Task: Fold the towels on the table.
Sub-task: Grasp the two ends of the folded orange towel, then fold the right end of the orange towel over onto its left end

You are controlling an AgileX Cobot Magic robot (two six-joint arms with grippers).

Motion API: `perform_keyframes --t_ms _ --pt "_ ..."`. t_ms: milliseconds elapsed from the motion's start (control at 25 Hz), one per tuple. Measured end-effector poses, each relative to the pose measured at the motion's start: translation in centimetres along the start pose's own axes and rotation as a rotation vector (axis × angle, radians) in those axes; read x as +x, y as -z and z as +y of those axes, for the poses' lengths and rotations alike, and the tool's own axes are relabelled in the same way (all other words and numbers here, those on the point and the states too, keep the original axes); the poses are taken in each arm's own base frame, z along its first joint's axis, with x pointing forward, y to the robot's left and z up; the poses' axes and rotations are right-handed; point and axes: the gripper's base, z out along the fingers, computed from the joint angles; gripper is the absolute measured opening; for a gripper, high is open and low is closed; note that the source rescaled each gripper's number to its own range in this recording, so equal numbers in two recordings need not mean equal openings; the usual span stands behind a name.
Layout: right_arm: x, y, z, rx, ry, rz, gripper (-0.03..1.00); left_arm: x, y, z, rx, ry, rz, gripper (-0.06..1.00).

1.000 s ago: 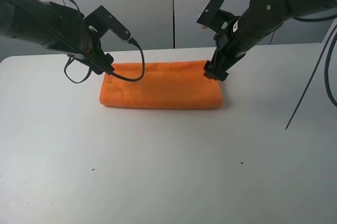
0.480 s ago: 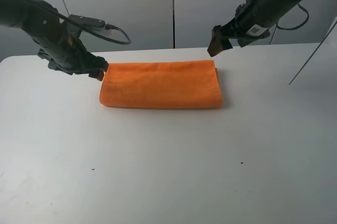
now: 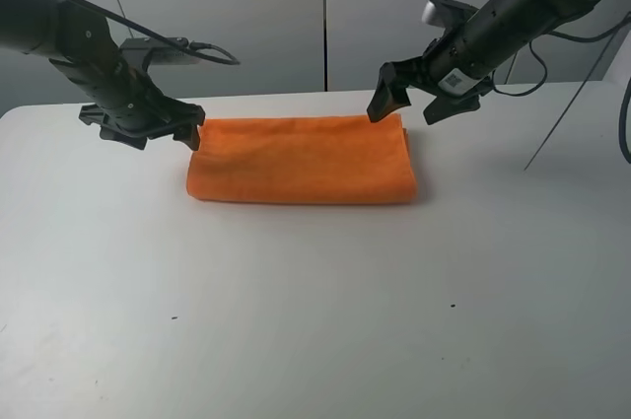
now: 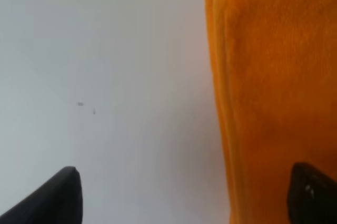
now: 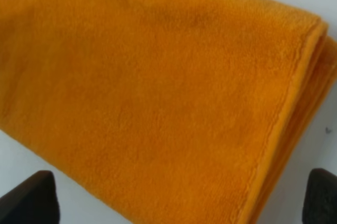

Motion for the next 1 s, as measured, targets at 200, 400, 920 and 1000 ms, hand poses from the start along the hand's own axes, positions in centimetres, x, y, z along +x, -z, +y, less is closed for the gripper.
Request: perform_keyframes --t_ms 200,400,920,1000 --pt "0.1 -0.7 -0.8 -0.009 -0.043 0.009 1.0 0.6 -2.1 -0.2 0.012 0.018 0.048 1.0" --pt "0.2 -1.4 -1.7 -0.005 -0.076 0.012 1.0 1.5 -4.1 -0.2 0.013 0.024 0.102 1.0" --pt "0.9 -4.8 -3.9 -0.018 -0.2 0.03 1.0 1.6 -4.4 -0.2 0.012 0.02 0.112 1.0" --pt "0.9 -5.0 -4.0 -0.015 -0.209 0.02 1.0 1.6 -4.4 -0.2 0.011 0.018 0.112 1.0"
